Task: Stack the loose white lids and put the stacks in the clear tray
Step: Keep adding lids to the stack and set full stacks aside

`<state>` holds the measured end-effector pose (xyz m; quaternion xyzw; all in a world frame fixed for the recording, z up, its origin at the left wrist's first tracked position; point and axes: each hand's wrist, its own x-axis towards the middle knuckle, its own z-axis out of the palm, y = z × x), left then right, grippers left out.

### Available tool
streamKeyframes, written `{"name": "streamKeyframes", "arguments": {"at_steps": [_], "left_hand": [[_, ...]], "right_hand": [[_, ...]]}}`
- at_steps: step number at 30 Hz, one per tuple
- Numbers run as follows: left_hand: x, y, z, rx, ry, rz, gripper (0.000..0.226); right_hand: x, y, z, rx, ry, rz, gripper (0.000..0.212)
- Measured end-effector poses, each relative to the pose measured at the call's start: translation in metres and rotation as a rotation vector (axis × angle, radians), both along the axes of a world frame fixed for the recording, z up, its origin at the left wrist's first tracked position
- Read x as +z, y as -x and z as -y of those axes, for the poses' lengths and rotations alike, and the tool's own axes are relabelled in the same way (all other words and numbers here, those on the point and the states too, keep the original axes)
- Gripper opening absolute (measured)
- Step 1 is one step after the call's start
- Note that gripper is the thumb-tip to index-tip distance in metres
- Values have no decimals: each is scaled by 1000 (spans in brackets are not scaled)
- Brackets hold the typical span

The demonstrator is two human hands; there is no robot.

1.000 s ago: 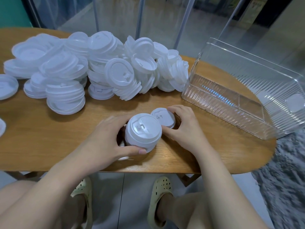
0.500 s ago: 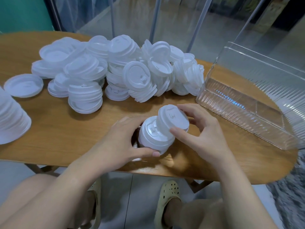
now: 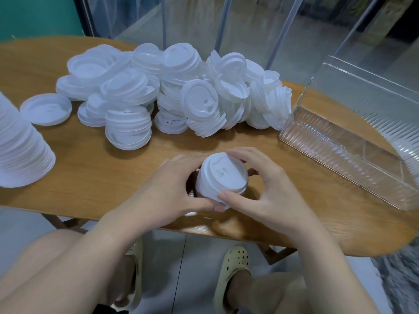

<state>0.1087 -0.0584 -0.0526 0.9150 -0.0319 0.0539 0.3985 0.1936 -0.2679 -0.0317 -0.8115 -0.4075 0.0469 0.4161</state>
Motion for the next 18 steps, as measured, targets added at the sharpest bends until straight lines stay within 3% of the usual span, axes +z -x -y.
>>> {"name": "streamKeyframes", "arguments": {"at_steps": [18], "left_hand": [[0,19,-31,46,-35,69,63]], "right_hand": [[2,27,-41,-114,53,-80,64]]}}
